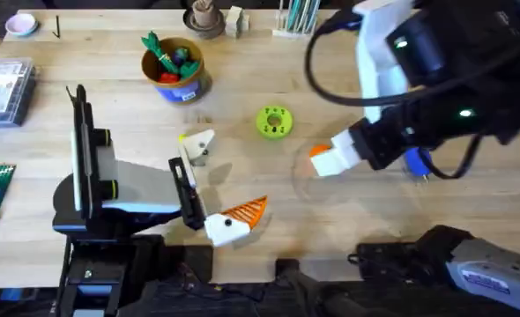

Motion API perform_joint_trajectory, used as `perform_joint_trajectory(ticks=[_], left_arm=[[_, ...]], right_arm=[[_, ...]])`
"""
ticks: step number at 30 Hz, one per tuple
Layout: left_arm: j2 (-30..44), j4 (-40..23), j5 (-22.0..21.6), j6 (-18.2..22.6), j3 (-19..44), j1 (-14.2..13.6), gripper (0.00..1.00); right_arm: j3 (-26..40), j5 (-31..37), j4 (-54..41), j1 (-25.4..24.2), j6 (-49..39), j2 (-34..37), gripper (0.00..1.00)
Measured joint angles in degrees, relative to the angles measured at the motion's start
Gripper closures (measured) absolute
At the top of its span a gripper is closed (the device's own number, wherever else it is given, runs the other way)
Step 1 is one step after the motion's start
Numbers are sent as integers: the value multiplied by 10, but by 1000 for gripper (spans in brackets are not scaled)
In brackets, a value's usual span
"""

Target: Pick up the gripper from the table and insert it into the empty holder that is missing its gripper. Then pick up a screw, insert it into the mounting hole, and use the screwdriver to tighten it. Finally, clean up the table by picking up the vegetable and placing it into the bucket.

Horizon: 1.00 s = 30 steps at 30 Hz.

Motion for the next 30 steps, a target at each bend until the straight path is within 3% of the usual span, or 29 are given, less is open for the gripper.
perform_joint_trajectory(ticks=[7, 23, 27, 30], left_arm=[[0, -1, 3, 0, 0, 0, 7], [0, -1, 3, 0, 0, 0, 8], [0, -1, 3, 0, 0, 0, 8], [0, -1, 3, 0, 0, 0, 8]], right_arm=[[-9, 36, 52, 39, 21, 65, 8], [-72, 63, 122, 40, 62, 113, 13], [-72, 63, 125, 40, 75, 113, 90], [-72, 63, 125, 40, 80, 113, 204]])
